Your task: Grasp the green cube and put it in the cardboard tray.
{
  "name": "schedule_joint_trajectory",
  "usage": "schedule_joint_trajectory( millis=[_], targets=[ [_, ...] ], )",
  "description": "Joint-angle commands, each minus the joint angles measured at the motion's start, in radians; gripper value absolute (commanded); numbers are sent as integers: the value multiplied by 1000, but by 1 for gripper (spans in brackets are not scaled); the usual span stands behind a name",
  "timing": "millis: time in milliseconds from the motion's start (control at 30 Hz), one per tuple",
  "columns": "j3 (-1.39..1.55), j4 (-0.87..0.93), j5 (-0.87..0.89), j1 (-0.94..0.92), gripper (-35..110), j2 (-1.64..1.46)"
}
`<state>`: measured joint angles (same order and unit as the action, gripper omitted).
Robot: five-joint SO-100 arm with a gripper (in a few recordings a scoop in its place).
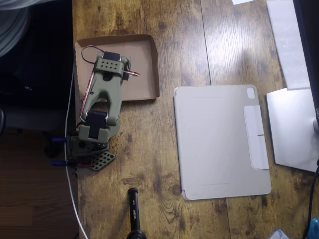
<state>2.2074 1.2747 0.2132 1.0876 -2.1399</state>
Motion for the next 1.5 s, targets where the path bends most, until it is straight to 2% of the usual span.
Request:
schedule_joint_trajectory(
  millis=[0, 200, 367, 533, 667, 767, 1100, 1467],
  targets=[
    [-57, 61, -52, -71, 25, -51],
    [-307, 227, -175, -258, 24, -44],
    [-431, 284, -272, -465, 23, -40],
    [-546, 385, -235, -738, 22, 15],
    [-606, 486, -190, -954, 12, 89],
    [-578, 508, -178, -1048, 3, 115],
    [-414, 517, -92, -1143, 0, 192],
    [-391, 522, -153, -1167, 0, 298]
  ],
)
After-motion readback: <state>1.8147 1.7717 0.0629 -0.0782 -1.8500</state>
